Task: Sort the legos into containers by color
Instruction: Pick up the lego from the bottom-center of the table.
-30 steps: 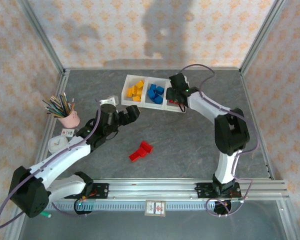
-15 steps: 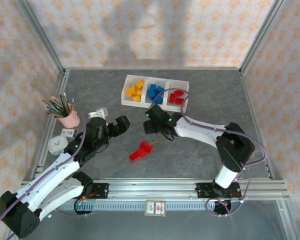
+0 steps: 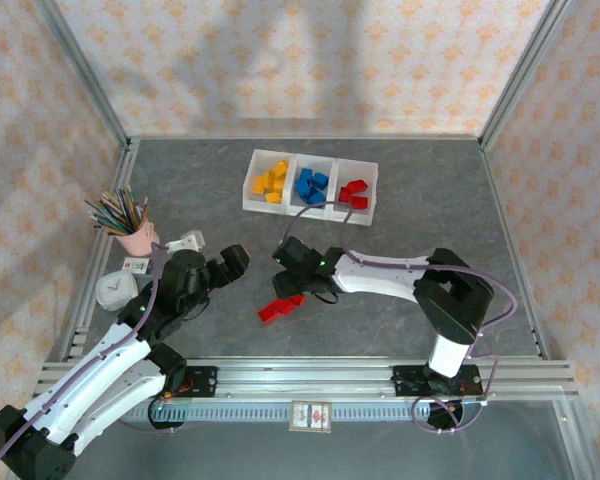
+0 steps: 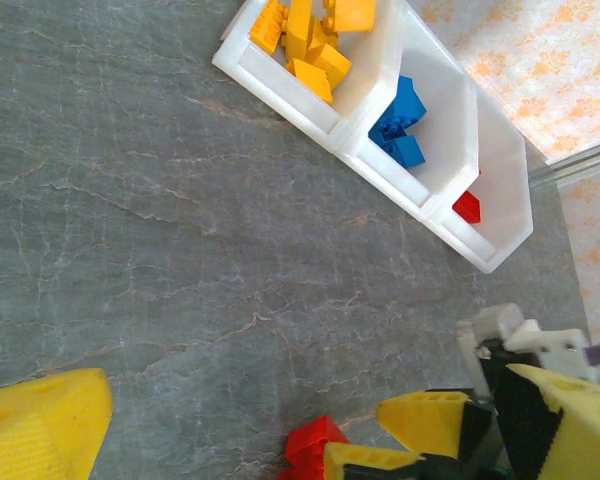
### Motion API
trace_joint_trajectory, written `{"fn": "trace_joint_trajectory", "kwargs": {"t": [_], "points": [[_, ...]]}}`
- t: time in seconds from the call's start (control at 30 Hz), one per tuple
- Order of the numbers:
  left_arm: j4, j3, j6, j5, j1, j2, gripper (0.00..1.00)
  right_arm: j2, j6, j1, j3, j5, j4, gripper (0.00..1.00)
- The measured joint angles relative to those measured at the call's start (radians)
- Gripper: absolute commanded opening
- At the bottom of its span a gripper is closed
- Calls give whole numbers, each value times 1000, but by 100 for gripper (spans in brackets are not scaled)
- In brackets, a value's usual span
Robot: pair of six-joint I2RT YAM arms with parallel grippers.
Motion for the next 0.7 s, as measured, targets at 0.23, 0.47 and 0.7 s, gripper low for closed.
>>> {"fn": "trace_joint_trajectory", "kwargs": {"t": [0.23,0.47,0.7], "points": [[-10,0,0,-6,0,-1,99,53,1,0,18,-16,14,52],[-10,0,0,-6,0,0,99,69,8,0,27,-18,33,38],[-10,0,0,-6,0,0,99,69,19,0,26,-18,37,27]]}}
